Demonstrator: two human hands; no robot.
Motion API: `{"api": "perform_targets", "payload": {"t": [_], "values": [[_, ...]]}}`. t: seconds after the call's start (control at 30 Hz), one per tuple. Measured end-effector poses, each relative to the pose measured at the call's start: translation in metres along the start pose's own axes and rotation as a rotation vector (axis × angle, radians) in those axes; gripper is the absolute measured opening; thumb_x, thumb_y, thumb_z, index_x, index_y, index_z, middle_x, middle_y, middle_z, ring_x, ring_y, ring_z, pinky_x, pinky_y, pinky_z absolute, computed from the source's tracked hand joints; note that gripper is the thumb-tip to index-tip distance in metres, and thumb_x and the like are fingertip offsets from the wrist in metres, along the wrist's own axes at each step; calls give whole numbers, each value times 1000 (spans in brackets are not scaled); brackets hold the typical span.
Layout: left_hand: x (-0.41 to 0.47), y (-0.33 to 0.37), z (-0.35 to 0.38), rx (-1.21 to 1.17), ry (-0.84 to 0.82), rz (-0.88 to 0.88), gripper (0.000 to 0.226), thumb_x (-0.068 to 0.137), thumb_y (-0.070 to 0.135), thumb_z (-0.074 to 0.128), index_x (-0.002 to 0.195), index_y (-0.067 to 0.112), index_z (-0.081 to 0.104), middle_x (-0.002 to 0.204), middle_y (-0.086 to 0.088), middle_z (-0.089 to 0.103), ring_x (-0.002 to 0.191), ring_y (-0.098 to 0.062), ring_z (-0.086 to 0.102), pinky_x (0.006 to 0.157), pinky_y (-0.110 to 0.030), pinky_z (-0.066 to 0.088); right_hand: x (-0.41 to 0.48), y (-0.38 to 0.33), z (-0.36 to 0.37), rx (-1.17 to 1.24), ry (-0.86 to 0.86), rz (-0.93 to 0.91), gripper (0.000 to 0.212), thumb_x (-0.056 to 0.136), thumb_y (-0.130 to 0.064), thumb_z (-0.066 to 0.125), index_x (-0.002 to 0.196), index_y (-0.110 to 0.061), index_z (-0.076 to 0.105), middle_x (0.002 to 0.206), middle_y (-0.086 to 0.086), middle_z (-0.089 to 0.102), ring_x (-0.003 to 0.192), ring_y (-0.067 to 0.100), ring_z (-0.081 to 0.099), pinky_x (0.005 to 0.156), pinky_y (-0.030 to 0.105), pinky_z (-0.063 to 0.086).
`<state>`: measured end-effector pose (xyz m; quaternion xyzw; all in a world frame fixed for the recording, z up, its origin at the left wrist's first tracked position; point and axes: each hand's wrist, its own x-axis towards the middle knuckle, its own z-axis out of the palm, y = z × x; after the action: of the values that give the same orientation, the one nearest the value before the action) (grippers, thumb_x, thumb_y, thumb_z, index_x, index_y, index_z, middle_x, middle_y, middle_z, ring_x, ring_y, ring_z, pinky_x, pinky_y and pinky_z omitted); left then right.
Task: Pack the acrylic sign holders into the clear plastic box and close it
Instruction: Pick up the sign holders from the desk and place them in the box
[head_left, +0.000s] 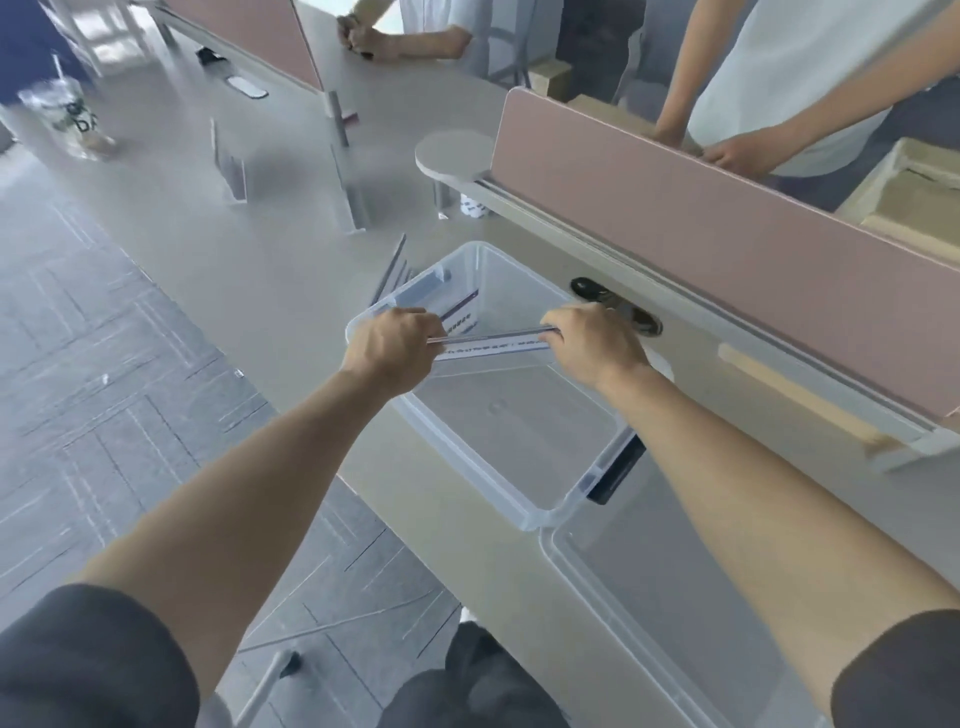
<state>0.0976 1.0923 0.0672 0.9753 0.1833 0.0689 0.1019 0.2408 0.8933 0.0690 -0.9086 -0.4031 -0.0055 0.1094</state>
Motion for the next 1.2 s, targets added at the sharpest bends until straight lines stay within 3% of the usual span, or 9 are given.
{"api": "perform_targets", "payload": {"t": [0.27, 0.47, 0.7, 0.73, 0.8, 0.87, 0.97, 1.07, 1.2], "values": [[48, -19, 54, 105, -290, 39, 20, 89, 35, 60, 107, 30, 68, 107, 2, 69, 92, -27, 65, 72, -32, 50, 48, 31, 70, 58, -197, 15, 18, 97, -21, 56, 95, -9, 68, 92, 12, 67, 83, 39, 62, 62, 35, 42], [67, -26, 75, 193, -548, 86, 24, 84, 15, 62, 107, 18, 67, 102, -7, 65, 90, -29, 65, 70, -36, 55, 69, 27, 110, 112, -292, 34, 19, 97, -21, 56, 106, -11, 70, 102, 12, 68, 90, 40, 63, 75, 41, 54], [87, -46, 93, 213, -623, 210, 17, 86, 6, 61, 102, 8, 66, 102, -11, 65, 90, -30, 66, 65, -32, 52, 74, 13, 136, 96, -291, 204, 16, 92, -28, 64, 92, -13, 68, 96, 8, 66, 89, 40, 65, 69, 41, 53], [89, -49, 92, 194, -630, 228, 16, 86, 8, 62, 102, 9, 66, 103, -11, 64, 92, -31, 66, 65, -32, 49, 74, 9, 138, 106, -287, 259, 18, 93, -28, 65, 102, -14, 70, 109, 10, 67, 99, 40, 64, 77, 42, 53], [96, -58, 86, 83, -643, 251, 21, 86, 23, 65, 105, 13, 67, 106, -10, 64, 96, -31, 65, 69, -33, 47, 75, -4, 134, 152, -290, 416, 46, 93, -35, 65, 134, -15, 58, 140, 18, 54, 122, 38, 55, 97, 43, 48], [105, -74, 75, -92, -597, 245, 24, 87, 34, 60, 106, 22, 67, 104, -5, 65, 95, -28, 64, 74, -31, 50, 72, -21, 126, 247, -248, 592, 68, 91, -45, 63, 147, -14, 41, 144, 19, 47, 130, 36, 46, 103, 41, 41], [122, -104, 63, -308, -303, 272, 18, 87, 28, 54, 100, 23, 65, 95, -2, 69, 84, -31, 67, 71, -38, 55, 67, -52, 121, 394, -207, 831, 83, 88, -52, 65, 152, -13, 28, 148, 18, 43, 136, 33, 42, 104, 38, 37], [139, -129, 66, -367, -32, 334, 29, 84, 16, 58, 113, 14, 63, 95, -14, 61, 82, -39, 61, 73, -45, 54, 62, -77, 131, 569, -236, 936, 105, 80, -51, 75, 157, -18, 13, 161, 7, 27, 145, 27, 32, 112, 35, 32], [150, -145, 84, -396, -267, 305, 45, 96, 23, 48, 140, 31, 44, 119, -13, 55, 106, -36, 56, 83, -41, 49, 69, -95, 150, 686, -239, 968, 118, 73, -47, 82, 158, -27, 3, 162, 3, 25, 146, 23, 31, 110, 33, 34]]}}
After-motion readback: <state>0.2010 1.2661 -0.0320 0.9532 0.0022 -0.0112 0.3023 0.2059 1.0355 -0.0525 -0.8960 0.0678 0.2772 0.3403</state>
